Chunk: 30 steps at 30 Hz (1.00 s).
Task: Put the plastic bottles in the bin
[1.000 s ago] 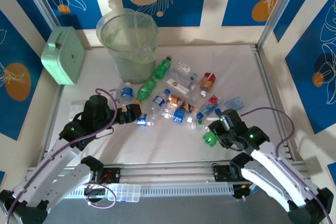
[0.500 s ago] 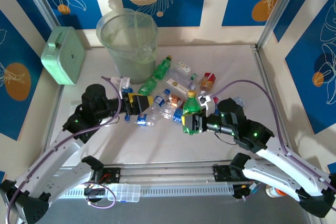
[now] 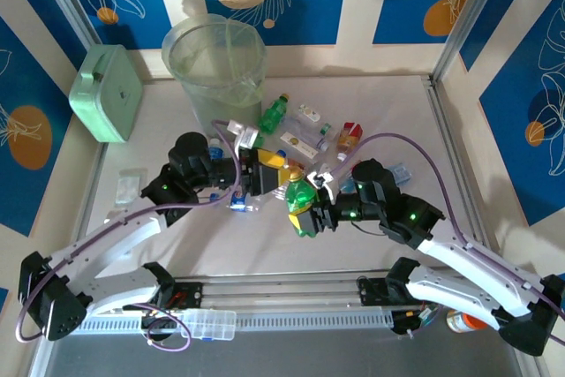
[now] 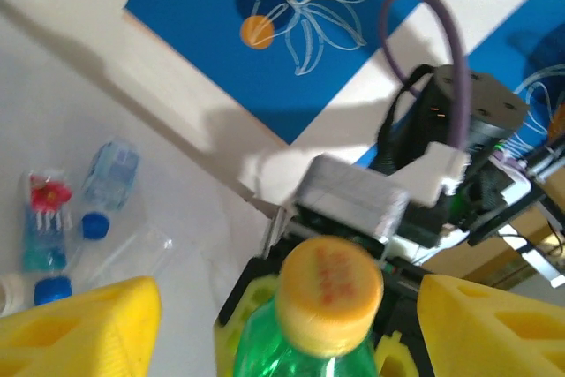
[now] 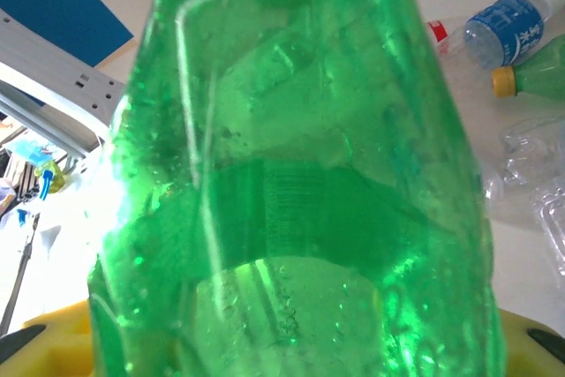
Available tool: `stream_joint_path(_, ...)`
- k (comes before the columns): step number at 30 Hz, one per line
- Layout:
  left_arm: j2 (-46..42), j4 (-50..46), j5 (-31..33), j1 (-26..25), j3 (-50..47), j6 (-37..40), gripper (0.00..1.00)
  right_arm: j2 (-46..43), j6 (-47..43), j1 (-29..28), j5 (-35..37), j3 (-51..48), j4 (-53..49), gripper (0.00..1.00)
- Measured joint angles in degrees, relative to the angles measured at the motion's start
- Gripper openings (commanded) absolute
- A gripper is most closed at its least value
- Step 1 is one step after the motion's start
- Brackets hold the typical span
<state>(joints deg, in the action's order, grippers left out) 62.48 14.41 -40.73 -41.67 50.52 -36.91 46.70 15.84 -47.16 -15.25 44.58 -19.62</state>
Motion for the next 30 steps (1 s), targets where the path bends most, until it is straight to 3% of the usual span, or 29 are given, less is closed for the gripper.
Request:
stream_joint_path(8, 7.17, 3.63, -4.24, -1.66, 3.78, 0.68, 0.41, 1.18, 0.0, 2.64, -3.8, 0.37, 1.86, 0.14)
stream_joint_path(12, 7.89, 2.8, -4.7, -2.36, 5.46, 3.02, 0.17, 1.18, 0.2, 4.81, -6.1, 0.42, 2.62, 0.16)
stream_joint_path(14, 7.89, 2.58, -4.48, -2.4, 5.81, 3.82, 0.1, 1.2, 0.0, 5.6, -7.3, 0.44, 2.97, 0.29)
stream_joint_path(16, 7.89, 2.27, -4.28, -2.49, 6.19, 4.35, 0.05, 1.22, -0.09, 6.01, -7.76, 0.42, 3.32, 0.6)
stream_joint_path(18, 7.87, 2.03, -4.04, -2.49, 6.56, 4.68, 0.03, 1.22, 0.0, 6.05, -7.43, 0.42, 3.69, 0.74)
stream_joint_path(23, 7.82, -2.36, -0.76, -2.75, 8.37, 9.33, 0.0, -0.11, -0.33, 6.14, -2.75, 0.15, 5.62, 0.85)
stream_joint_path(30, 8.2, -12.39, 11.72, -1.7, 15.93, 15.08, 0.0, -6.38, 0.5, 8.07, 0.96, -1.64, 8.28, 0.9)
